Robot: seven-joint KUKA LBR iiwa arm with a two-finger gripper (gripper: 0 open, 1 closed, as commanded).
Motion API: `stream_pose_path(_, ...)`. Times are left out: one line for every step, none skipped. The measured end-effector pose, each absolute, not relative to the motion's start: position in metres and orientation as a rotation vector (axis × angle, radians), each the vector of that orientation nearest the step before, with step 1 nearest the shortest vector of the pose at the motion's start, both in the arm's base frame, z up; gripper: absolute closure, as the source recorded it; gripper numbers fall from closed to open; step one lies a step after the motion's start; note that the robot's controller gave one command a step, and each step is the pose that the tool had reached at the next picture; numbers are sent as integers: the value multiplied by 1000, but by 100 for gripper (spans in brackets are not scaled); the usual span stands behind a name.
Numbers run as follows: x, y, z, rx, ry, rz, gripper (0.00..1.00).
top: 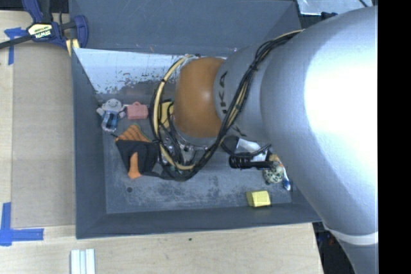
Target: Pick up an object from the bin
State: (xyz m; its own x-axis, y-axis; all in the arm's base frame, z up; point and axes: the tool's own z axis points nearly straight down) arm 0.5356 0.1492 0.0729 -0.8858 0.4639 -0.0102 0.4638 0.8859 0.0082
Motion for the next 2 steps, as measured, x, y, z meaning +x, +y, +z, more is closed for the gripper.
stream_pose_path(535,149,84,748,3042,8,100)
stream_pose_path(536,149,94,746,3038,10,100)
